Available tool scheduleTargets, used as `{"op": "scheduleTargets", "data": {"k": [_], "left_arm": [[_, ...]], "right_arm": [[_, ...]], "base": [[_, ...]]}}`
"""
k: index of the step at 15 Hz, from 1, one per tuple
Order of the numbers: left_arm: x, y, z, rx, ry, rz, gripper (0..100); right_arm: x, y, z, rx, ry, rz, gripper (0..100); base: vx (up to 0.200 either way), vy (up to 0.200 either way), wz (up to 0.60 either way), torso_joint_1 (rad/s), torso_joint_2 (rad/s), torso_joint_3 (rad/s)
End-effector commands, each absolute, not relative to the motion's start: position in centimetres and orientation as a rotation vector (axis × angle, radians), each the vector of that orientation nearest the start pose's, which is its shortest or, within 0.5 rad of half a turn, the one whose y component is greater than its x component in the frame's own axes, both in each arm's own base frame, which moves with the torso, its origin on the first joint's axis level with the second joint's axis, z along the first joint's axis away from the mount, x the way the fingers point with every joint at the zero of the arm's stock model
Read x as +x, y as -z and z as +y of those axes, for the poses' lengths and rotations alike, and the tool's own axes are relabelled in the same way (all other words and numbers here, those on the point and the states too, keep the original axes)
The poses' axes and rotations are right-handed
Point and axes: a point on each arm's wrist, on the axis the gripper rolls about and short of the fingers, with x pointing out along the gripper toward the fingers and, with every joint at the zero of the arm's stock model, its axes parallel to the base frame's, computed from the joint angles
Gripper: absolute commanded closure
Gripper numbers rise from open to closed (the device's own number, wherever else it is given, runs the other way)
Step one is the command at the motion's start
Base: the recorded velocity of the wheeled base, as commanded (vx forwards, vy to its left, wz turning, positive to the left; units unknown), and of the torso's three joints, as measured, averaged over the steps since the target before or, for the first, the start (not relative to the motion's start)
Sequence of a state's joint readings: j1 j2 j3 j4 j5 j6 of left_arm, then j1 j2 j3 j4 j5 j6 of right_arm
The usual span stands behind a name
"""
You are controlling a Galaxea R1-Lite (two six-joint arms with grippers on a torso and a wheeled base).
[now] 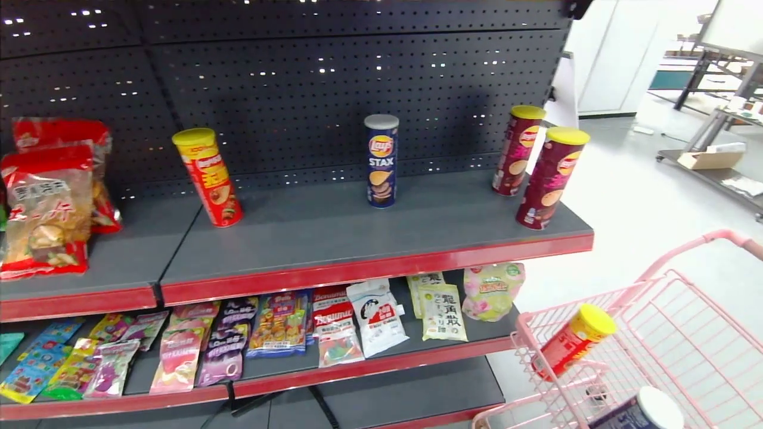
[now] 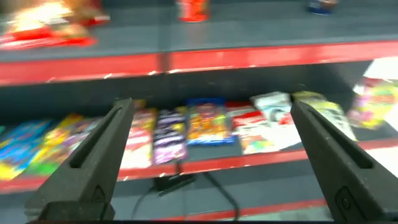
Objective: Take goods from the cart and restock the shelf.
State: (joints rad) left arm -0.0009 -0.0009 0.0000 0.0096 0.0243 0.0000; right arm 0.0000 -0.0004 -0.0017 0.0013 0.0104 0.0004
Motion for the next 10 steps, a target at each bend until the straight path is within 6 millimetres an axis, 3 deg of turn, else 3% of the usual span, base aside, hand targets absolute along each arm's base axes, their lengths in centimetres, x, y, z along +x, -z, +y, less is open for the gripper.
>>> {"op": "scheduleTargets", "data": {"k": [1, 9, 10], "left_arm": [[-2.28, -7.45, 0.06, 0.0, -0.025, 0.009, 0], [-2.28, -7.45, 0.06, 0.0, -0.025, 0.009, 0], [-2.28, -7.45, 0.06, 0.0, -0.025, 0.009, 0]], "right_arm": [[-2.29, -7.57, 0.02, 0.0, -0.011, 0.0, 0], [-2.29, -7.57, 0.02, 0.002, -0.011, 0.0, 0], [-2.29, -7.57, 0.02, 0.002, -0.011, 0.0, 0]], "base": [[0.0, 0.0, -0.6, 0.022, 0.0, -0.002], [0.0, 0.0, -0.6, 0.003, 0.0, 0.002], [0.0, 0.0, 0.0, 0.0, 0.0, 0.0]]}}
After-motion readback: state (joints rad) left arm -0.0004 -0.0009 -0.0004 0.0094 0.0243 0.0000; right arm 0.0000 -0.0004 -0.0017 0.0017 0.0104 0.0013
